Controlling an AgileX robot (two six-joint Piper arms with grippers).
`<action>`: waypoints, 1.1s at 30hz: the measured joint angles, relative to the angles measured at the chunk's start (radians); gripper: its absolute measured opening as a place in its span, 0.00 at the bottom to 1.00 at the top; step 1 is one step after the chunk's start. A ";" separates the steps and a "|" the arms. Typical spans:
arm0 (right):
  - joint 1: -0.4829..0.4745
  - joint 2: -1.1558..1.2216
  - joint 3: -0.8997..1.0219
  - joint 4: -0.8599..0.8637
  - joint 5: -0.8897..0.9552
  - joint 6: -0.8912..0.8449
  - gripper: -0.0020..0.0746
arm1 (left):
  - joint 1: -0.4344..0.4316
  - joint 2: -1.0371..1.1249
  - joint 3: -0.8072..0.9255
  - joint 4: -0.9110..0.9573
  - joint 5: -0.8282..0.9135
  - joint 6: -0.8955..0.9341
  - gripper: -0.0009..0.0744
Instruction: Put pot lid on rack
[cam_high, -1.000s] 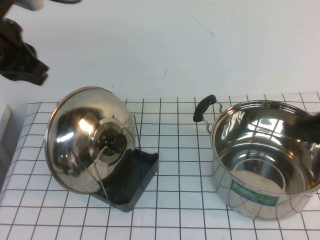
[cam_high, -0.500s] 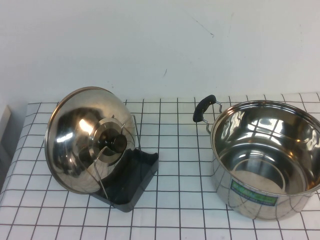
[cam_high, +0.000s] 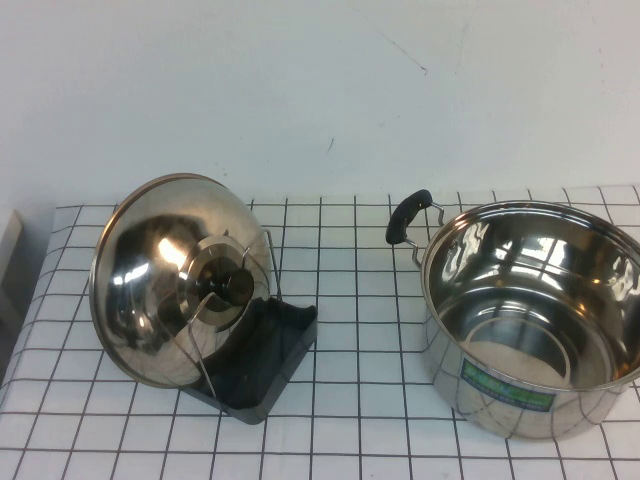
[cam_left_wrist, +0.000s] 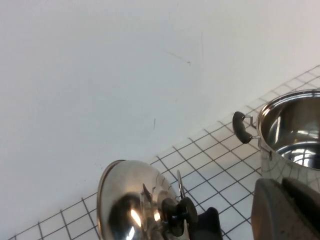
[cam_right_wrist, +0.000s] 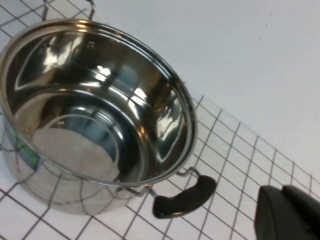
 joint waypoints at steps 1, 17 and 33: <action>0.000 -0.029 0.035 0.016 -0.015 0.000 0.02 | 0.000 -0.034 0.065 -0.040 -0.038 0.036 0.01; 0.000 -0.345 0.272 0.101 -0.143 -0.019 0.02 | 0.000 -0.159 0.468 -0.391 -0.285 0.402 0.01; 0.000 -0.346 0.274 0.101 -0.146 -0.023 0.02 | 0.000 -0.160 0.468 -0.391 -0.272 0.398 0.01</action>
